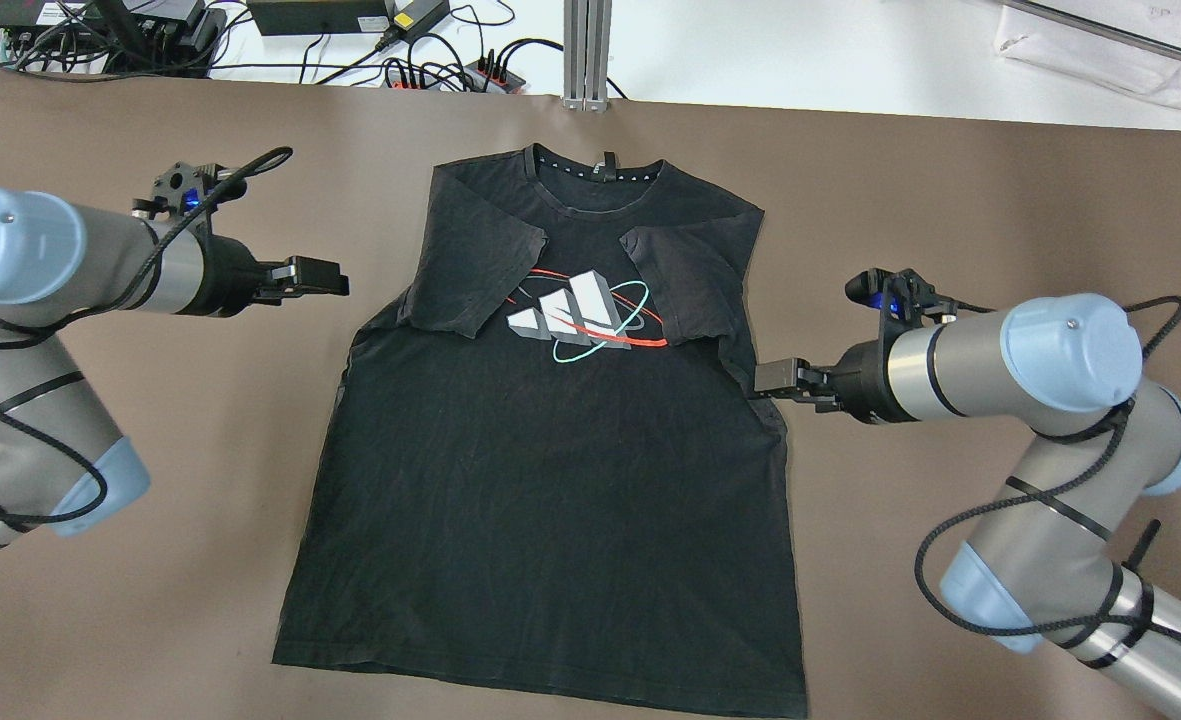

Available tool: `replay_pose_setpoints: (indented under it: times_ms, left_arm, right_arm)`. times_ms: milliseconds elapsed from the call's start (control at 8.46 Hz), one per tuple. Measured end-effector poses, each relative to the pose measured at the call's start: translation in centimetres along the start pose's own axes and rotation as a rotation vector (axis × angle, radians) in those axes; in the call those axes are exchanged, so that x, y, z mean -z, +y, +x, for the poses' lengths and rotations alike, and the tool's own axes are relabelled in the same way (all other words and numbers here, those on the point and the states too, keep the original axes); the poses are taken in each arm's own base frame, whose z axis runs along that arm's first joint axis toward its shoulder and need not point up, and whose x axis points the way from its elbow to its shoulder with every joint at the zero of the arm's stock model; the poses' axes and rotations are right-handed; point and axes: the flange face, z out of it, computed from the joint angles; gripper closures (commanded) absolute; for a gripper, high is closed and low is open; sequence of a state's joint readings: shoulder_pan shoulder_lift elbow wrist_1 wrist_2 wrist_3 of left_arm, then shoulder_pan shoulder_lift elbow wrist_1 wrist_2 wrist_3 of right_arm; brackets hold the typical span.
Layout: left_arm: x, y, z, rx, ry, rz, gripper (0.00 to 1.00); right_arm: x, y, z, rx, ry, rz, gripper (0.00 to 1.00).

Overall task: Fold clothes
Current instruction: 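Release the sleeves and move both grippers down toward the shirt hem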

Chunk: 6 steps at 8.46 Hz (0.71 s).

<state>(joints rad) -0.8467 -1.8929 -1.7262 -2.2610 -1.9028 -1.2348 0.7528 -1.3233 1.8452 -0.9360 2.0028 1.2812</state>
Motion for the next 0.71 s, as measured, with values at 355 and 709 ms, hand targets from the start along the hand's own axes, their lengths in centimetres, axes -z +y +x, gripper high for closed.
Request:
replay_pose_setpoints:
  times_ms: [355,709]
  left_arm:
    - [3.7,3.1,-3.4,0.03,-0.014,-0.011,0.05]
    - [5.3,5.6,-5.0,0.048,-0.034,-0.015,0.05]
  right_arm:
    - [1.1,7.8,4.3,-0.039,-0.049,-0.081,0.06]
    - [-0.2,14.5,6.6,-0.049,-0.081,-0.143,0.06]
